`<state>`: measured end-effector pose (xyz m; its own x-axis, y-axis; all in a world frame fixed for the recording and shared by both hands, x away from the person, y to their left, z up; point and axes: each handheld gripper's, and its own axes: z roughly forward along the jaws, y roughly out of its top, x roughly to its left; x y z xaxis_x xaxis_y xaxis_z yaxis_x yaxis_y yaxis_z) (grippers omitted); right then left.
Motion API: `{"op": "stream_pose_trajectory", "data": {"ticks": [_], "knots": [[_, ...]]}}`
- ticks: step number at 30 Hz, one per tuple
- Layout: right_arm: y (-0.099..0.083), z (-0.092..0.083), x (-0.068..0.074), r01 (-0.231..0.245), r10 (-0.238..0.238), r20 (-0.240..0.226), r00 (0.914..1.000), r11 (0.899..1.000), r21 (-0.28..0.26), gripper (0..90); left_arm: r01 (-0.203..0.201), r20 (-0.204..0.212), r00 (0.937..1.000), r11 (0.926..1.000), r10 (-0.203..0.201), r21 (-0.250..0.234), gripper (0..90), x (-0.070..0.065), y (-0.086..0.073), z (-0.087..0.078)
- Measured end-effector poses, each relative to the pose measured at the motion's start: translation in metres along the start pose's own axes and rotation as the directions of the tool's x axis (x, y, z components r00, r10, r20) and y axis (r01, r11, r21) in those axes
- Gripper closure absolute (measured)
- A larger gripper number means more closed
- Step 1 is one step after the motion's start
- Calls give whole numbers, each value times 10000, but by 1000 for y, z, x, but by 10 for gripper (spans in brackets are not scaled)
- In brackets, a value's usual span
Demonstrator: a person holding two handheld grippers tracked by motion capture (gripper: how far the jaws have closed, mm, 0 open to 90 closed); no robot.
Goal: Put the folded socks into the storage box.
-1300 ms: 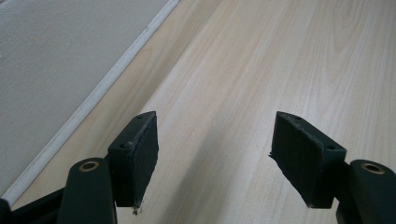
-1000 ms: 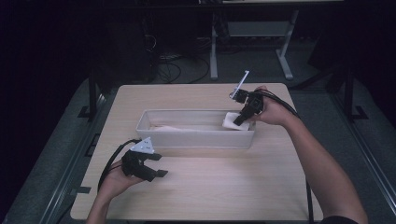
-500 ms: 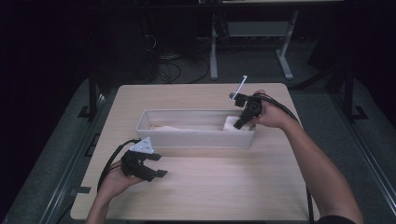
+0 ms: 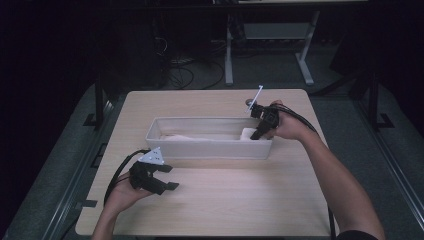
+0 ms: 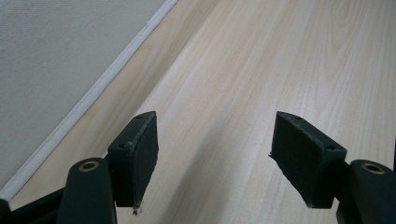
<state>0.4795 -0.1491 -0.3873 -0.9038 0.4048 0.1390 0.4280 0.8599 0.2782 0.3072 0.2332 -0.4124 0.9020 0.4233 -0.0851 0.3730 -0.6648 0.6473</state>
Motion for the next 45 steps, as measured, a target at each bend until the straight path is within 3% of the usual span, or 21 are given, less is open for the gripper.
{"op": "stream_pose_trajectory", "data": {"ticks": [8,16,28,36,45], "knots": [[3,5,0,220,-220,44,9997,9998,18,732,62,-6,10000,10000,-62,-22,313,1,-1,0],[7,12,2,275,-275,95,9996,9996,89,575,65,-42,10000,10000,-65,-57,314,0,-2,-2],[4,1,5,284,-277,241,9993,9991,-327,516,22,42,10000,10000,-22,-78,322,0,-1,-3],[2,-10,8,274,-259,261,9993,9980,-570,544,3,69,10000,10000,-2,-37,323,-1,-1,-2],[2,-18,15,186,-190,-61,9998,9984,-534,700,-27,54,10000,10000,27,-67,323,-1,0,-3]]}}
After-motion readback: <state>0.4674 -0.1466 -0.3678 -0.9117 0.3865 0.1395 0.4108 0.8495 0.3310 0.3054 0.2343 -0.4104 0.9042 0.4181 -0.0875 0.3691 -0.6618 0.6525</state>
